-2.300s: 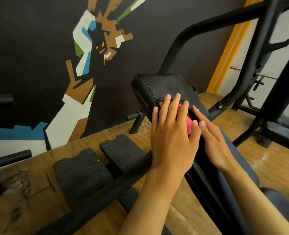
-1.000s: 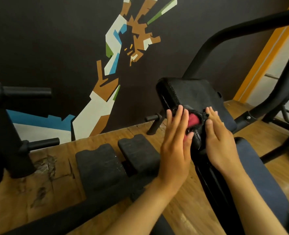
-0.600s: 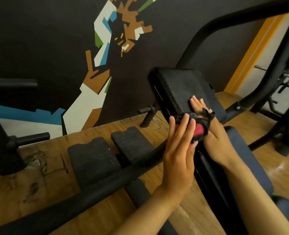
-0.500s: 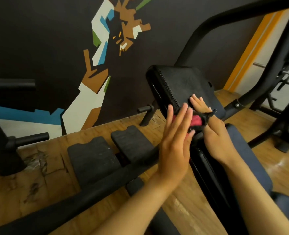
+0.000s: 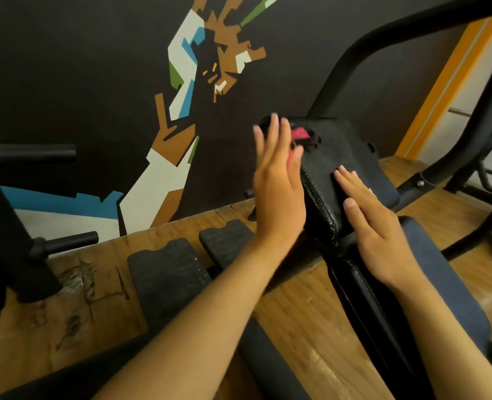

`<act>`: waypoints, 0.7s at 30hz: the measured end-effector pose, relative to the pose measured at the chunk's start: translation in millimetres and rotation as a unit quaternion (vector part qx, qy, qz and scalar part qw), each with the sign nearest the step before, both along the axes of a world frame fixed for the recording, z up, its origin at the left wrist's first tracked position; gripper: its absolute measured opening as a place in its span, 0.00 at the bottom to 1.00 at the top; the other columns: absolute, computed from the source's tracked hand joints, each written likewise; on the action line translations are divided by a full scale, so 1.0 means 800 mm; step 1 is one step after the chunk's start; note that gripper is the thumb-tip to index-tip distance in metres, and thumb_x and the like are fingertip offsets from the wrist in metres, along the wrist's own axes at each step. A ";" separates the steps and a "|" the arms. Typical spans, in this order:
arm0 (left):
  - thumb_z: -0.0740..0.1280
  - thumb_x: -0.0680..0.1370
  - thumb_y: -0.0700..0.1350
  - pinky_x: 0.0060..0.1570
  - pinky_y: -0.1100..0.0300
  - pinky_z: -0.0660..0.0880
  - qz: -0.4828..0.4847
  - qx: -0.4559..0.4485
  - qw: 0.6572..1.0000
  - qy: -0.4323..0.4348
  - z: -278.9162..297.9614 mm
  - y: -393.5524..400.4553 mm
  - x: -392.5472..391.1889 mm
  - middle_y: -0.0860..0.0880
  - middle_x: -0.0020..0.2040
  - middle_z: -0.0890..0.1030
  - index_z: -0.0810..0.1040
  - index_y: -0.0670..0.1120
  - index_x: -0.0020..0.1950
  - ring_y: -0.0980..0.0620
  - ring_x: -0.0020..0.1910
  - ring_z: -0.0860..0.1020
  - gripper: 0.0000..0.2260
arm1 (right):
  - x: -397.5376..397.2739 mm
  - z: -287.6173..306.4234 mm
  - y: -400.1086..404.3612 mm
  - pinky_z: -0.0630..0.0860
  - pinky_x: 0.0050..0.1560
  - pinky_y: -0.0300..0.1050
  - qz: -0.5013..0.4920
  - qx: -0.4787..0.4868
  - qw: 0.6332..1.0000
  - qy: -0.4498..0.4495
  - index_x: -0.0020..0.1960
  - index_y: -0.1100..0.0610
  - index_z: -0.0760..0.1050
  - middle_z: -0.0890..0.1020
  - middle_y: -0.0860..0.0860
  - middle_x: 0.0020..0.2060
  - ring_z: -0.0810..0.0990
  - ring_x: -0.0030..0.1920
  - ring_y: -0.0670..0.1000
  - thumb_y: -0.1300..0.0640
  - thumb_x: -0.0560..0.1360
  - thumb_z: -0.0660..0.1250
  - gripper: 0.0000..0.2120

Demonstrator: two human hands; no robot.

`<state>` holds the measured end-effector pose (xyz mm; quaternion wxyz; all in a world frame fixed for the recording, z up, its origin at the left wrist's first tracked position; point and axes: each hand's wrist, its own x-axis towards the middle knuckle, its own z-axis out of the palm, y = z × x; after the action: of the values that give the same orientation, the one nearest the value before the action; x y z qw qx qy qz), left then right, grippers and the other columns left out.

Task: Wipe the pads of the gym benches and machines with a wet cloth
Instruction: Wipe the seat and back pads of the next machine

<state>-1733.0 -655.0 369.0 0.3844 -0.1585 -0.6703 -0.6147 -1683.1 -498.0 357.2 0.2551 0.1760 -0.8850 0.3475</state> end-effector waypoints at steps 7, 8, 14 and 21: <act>0.58 0.87 0.46 0.77 0.67 0.57 0.016 0.071 0.997 0.009 -0.034 0.024 0.031 0.51 0.81 0.64 0.68 0.46 0.79 0.52 0.82 0.55 0.20 | 0.002 0.001 -0.003 0.53 0.82 0.50 0.000 -0.017 1.000 0.008 0.78 0.46 0.66 0.65 0.37 0.77 0.57 0.79 0.38 0.56 0.86 0.57 0.21; 0.57 0.87 0.46 0.78 0.63 0.58 0.002 0.055 0.998 0.016 -0.052 0.033 0.056 0.52 0.82 0.62 0.67 0.47 0.79 0.53 0.83 0.54 0.20 | 0.002 0.000 -0.002 0.54 0.81 0.50 0.001 -0.024 1.000 0.009 0.77 0.45 0.67 0.66 0.36 0.76 0.57 0.79 0.38 0.56 0.85 0.58 0.21; 0.58 0.87 0.45 0.72 0.76 0.52 0.024 0.016 1.000 -0.010 0.019 -0.005 -0.015 0.49 0.81 0.64 0.69 0.44 0.78 0.51 0.83 0.50 0.19 | 0.002 -0.001 0.001 0.55 0.81 0.55 0.003 -0.014 1.000 0.015 0.78 0.47 0.66 0.66 0.38 0.77 0.57 0.79 0.38 0.57 0.85 0.56 0.22; 0.57 0.87 0.45 0.79 0.60 0.58 -0.020 -0.002 0.999 0.039 -0.058 0.035 0.059 0.51 0.82 0.62 0.66 0.44 0.80 0.51 0.83 0.52 0.20 | 0.002 -0.003 0.001 0.60 0.80 0.53 -0.005 -0.036 0.998 0.043 0.75 0.52 0.71 0.70 0.44 0.76 0.61 0.79 0.42 0.67 0.84 0.57 0.22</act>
<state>-1685.6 -627.4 322.4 0.3972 -0.1964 -0.6525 -0.6147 -1681.2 -497.4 354.5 0.3009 0.1772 -0.8610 0.3699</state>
